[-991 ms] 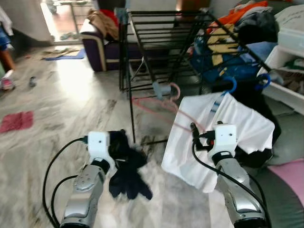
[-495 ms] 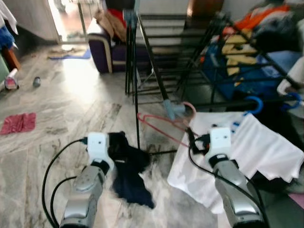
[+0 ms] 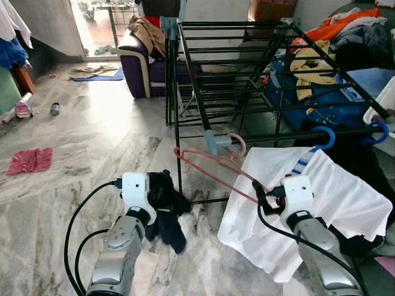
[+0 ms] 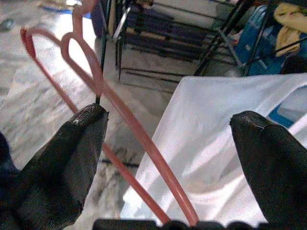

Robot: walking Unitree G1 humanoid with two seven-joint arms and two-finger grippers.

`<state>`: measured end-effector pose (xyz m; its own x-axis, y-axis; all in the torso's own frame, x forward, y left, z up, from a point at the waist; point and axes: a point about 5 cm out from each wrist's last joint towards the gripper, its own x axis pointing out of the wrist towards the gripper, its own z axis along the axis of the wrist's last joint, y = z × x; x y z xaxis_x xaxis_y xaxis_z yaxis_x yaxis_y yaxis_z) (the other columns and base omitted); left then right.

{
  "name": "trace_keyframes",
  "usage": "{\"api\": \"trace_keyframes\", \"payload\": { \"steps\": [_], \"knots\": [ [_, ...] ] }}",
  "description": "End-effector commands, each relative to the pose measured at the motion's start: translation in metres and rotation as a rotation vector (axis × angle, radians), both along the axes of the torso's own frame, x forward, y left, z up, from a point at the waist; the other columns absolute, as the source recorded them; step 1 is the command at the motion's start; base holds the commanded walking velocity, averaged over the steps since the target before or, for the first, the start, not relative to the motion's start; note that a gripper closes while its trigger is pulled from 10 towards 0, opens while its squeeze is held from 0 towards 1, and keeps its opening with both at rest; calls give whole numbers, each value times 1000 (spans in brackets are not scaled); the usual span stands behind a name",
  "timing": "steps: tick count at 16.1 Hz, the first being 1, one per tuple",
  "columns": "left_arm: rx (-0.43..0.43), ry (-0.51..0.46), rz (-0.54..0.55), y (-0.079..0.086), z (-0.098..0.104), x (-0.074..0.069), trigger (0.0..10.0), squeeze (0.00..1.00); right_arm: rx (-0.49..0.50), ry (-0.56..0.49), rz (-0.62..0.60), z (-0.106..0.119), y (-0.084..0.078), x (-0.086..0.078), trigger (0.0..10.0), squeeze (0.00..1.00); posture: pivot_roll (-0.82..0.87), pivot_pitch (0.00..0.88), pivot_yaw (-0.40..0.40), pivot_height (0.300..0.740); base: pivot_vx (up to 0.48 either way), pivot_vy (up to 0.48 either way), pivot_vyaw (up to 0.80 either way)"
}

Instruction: Hang hanger

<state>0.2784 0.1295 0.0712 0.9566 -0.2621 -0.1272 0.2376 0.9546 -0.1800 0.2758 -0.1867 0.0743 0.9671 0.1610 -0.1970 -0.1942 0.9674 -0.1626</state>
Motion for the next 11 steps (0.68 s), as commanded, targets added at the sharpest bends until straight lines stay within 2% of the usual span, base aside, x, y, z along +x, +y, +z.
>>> {"api": "trace_keyframes", "payload": {
  "steps": [1, 3, 4, 5, 6, 11],
  "knots": [
    [13, -33, -15, -2, 9, 4, 10000, 0, -12, 15, 26, 3, -5, 2, 10000, 0, -21, 11, -42, 740, 0, 0, 0],
    [15, -26, -20, -2, 9, 5, 10000, 0, 14, 92, 108, 3, -13, 7, 10000, 0, -21, 12, -36, 740, 0, 0, 0],
    [15, -26, -20, -2, 9, 6, 10000, 0, 22, 90, 131, 7, -14, 11, 10000, 0, -22, 12, -35, 740, 0, 0, 0],
    [17, -28, -23, -2, 9, 6, 10000, 0, -12, 87, 176, 11, -15, 16, 10000, 0, -22, 10, -34, 740, 0, 0, 0],
    [7, -37, -26, -4, 10, 6, 10000, 0, -24, 87, 224, 18, -17, 26, 10000, 0, -17, 6, -32, 740, 0, 0, 0],
    [30, -34, -21, -1, 11, 5, 10000, 0, -47, 153, 387, 21, -13, 40, 10000, 0, 2, 10, -37, 740, 0, 0, 0]
  ]
}}
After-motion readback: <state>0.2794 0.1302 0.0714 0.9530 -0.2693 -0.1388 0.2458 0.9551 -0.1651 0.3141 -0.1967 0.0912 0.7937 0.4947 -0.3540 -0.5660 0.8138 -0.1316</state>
